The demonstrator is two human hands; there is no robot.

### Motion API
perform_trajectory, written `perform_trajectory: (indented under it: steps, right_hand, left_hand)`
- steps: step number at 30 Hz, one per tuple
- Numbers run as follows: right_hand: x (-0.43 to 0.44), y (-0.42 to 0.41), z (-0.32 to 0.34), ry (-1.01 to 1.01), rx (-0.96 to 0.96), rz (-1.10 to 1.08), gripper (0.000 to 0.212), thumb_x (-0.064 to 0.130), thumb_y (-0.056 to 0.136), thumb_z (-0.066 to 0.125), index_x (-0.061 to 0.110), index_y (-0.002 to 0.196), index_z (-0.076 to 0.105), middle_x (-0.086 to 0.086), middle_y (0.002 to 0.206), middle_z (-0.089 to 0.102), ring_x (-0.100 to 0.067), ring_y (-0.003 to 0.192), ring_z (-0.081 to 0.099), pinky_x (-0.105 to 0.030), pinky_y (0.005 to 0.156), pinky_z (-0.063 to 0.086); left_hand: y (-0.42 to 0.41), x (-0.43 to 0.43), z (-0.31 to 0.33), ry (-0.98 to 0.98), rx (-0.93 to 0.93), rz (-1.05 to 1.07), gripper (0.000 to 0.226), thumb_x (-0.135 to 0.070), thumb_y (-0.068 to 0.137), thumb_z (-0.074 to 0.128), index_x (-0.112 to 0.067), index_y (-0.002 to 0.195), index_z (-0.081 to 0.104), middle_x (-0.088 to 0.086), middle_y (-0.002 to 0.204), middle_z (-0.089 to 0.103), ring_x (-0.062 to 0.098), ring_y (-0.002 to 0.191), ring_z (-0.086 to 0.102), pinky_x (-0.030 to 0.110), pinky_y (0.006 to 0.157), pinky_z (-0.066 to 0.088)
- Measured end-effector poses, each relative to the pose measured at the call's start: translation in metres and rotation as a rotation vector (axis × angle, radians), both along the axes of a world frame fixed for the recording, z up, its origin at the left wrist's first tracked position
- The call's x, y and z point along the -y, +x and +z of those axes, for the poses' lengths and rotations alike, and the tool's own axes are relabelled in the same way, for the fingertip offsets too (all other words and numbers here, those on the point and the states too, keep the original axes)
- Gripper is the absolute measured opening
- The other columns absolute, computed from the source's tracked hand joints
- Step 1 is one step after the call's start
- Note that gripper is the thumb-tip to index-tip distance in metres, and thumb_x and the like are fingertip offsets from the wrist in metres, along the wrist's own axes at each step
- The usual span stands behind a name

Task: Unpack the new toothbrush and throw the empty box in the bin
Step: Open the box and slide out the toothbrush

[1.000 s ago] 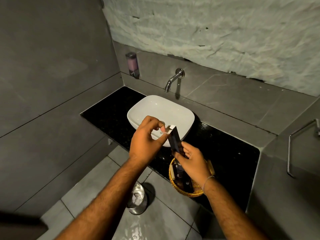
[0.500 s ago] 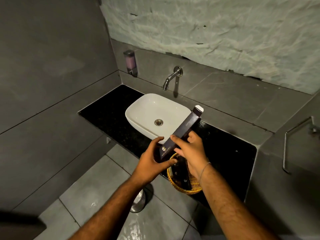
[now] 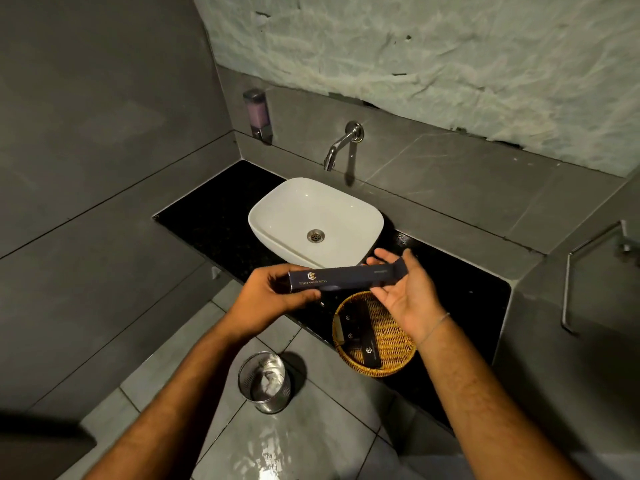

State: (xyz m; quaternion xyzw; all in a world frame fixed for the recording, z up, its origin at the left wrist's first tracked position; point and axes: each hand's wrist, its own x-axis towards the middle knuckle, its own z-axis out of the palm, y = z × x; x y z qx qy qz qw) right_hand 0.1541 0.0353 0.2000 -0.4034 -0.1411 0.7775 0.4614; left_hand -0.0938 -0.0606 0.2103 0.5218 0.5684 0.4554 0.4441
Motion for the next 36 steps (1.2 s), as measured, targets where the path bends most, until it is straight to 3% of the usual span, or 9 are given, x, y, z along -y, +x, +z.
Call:
perform_trajectory:
  steps: [5,7,10,14,16,21,24,30,36]
  right_hand:
    - [0.014,-0.014,-0.017,-0.143,-0.054,0.004,0.051,0.042,0.105,0.039,0.002,0.113,0.068,-0.027,0.124,0.068,-0.034,0.112,0.067,-0.041,0.083,0.057]
    - [0.021,-0.018,-0.022,-0.193,-0.077,0.003,0.047,0.039,0.106,0.04,0.002,0.117,0.066,-0.024,0.112,0.074,-0.033,0.108,0.068,-0.041,0.086,0.058]
    - [0.03,-0.025,-0.025,-0.253,-0.12,-0.019,0.037,0.032,0.106,0.043,0.003,0.1,0.065,-0.021,0.103,0.074,-0.035,0.117,0.064,-0.042,0.093,0.055]
    - [0.036,-0.029,-0.026,-0.301,-0.144,-0.032,0.036,0.033,0.105,0.045,0.003,0.094,0.063,-0.022,0.11,0.069,-0.033,0.106,0.066,-0.04,0.077,0.061]
    - [0.037,-0.027,-0.031,-0.3,-0.148,-0.023,0.036,0.034,0.104,0.046,0.003,0.099,0.064,-0.023,0.112,0.069,-0.032,0.101,0.067,-0.039,0.077,0.063]
    - [0.038,-0.019,-0.04,-0.23,-0.173,0.056,0.022,0.019,0.096,0.058,-0.001,0.102,0.064,-0.024,0.112,0.067,-0.028,0.086,0.072,-0.031,0.067,0.063]
    - [0.04,-0.012,-0.042,-0.169,-0.185,0.14,0.019,0.011,0.094,0.059,-0.004,0.105,0.063,-0.021,0.102,0.065,-0.025,0.084,0.072,-0.026,0.068,0.063]
    - [0.043,0.005,-0.044,-0.039,-0.174,0.257,0.016,0.0,0.094,0.059,-0.004,0.103,0.072,-0.019,0.102,0.071,-0.024,0.095,0.07,-0.024,0.072,0.062]
    - [0.039,0.018,-0.033,0.123,0.044,0.458,0.018,0.002,0.095,0.061,0.005,0.102,0.077,-0.013,0.101,0.076,-0.011,0.076,0.067,-0.015,0.056,0.054]
  left_hand:
    - [0.012,-0.001,0.022,0.09,0.077,0.062,0.03,-0.006,0.09,0.084,0.002,0.119,0.079,0.029,0.113,0.081,0.033,0.099,0.083,0.031,0.084,0.068]
    - [0.017,-0.003,0.031,0.097,0.103,0.05,0.036,-0.012,0.087,0.086,0.001,0.12,0.079,0.036,0.113,0.078,0.038,0.098,0.083,0.035,0.087,0.069]
    - [0.024,-0.007,0.037,0.101,0.064,-0.005,0.033,-0.01,0.09,0.086,-0.001,0.121,0.078,0.032,0.111,0.079,0.042,0.099,0.082,0.045,0.09,0.07]
    - [0.035,-0.012,0.042,0.115,0.068,0.039,0.032,-0.003,0.094,0.082,0.0,0.126,0.077,0.014,0.118,0.085,0.014,0.09,0.084,0.024,0.077,0.065]
    - [0.037,-0.013,0.045,0.141,0.063,0.075,0.032,-0.008,0.096,0.081,-0.004,0.128,0.077,0.008,0.123,0.084,0.018,0.096,0.084,0.029,0.079,0.067]
    - [0.032,-0.017,0.047,0.17,0.055,0.183,0.029,-0.02,0.101,0.078,-0.009,0.128,0.077,0.016,0.123,0.08,0.032,0.106,0.082,0.052,0.088,0.069]
    - [0.03,-0.021,0.048,0.172,0.084,0.268,0.024,-0.025,0.104,0.075,-0.012,0.124,0.077,0.027,0.122,0.075,0.021,0.099,0.081,0.049,0.087,0.07]
    - [0.032,-0.028,0.051,0.145,0.136,0.336,0.029,-0.029,0.109,0.066,-0.008,0.128,0.073,0.016,0.121,0.081,0.024,0.105,0.082,0.038,0.087,0.07]
    - [0.033,-0.033,0.043,0.078,0.192,0.352,0.031,-0.032,0.111,0.064,-0.007,0.126,0.073,0.01,0.117,0.085,0.025,0.102,0.085,0.044,0.091,0.07]
